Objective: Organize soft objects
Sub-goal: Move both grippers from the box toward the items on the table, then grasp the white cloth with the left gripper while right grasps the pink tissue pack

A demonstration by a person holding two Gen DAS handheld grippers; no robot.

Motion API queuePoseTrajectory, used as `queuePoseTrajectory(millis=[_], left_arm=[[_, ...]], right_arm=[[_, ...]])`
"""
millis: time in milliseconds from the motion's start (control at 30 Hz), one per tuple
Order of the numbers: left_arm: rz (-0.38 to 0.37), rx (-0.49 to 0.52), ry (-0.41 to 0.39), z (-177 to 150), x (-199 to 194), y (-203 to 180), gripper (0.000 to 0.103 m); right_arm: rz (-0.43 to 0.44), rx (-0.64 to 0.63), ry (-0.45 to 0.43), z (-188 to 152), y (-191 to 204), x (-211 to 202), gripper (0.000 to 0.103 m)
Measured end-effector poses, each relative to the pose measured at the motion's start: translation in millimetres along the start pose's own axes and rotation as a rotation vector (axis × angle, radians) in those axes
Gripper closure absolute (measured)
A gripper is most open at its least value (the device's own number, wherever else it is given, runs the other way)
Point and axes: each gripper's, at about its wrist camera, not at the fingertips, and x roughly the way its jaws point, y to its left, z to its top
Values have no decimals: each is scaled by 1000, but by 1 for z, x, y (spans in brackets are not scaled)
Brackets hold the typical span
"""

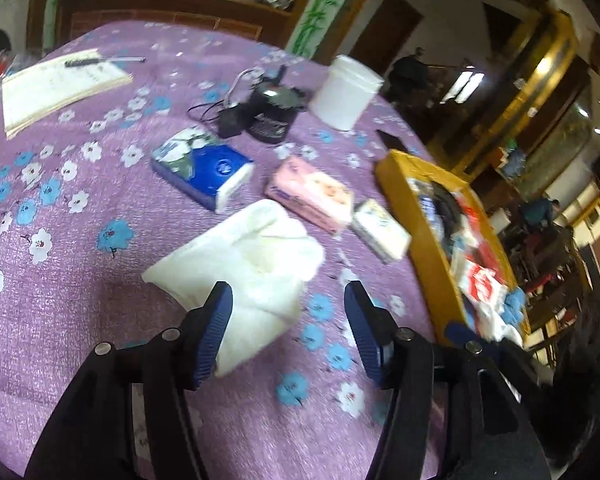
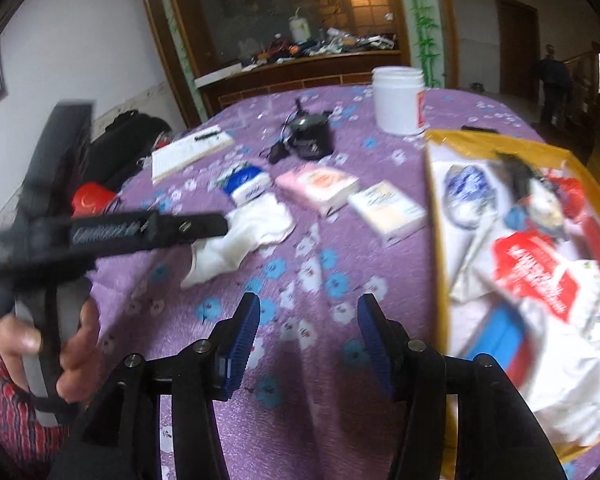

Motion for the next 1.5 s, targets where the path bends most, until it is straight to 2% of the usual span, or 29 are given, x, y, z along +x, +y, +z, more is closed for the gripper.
queuePoseTrajectory(millis=[100,200,267,300,333,367,433,567,633,733,767,867,1000,1167,1267,1400,1500], left_arm=[[68,-6,31,7,19,1,46],[100,15,68,11,39,-2,46],[134,39,28,11,40,-8,47],[136,50,13,11,41,-9,50],[147,63,7,10,42,-9,74],[160,74,11,9,43,-8,87],[133,60,2,10,40,-2,93],[148,87,-78,7,13,4,94],[175,87,-114,8,3,13,93],[192,23,-149,12,-2,33,93],[213,-14,-168,13,-3,41,93],[243,-52,-181,15,-3,52,93],[266,-57,-205,16,-4,54,93],[262,-56,-183,17,0,55,93],[260,-56,-182,18,1,54,93],[260,-61,-170,18,4,55,93],[264,-62,-170,18,3,56,93]], right_arm=[[7,0,17,-5,0,6,50],[4,4,13,-5,-3,4,50],[5,10,13,-5,-5,2,50],[6,12,14,-5,-6,2,50],[5,13,14,-4,-6,1,50],[5,16,13,-3,-6,1,50],[11,24,15,0,-6,0,50],[43,25,37,19,-3,-2,50],[49,14,57,35,0,0,45],[52,17,66,73,1,13,38],[46,16,78,87,1,21,34],[34,45,120,122,-6,64,34],[-10,115,181,145,-24,115,34],[-75,141,259,152,-38,156,33],[8,149,304,146,-37,163,33],[75,80,301,132,-14,151,28],[10,-22,282,121,7,147,28]])
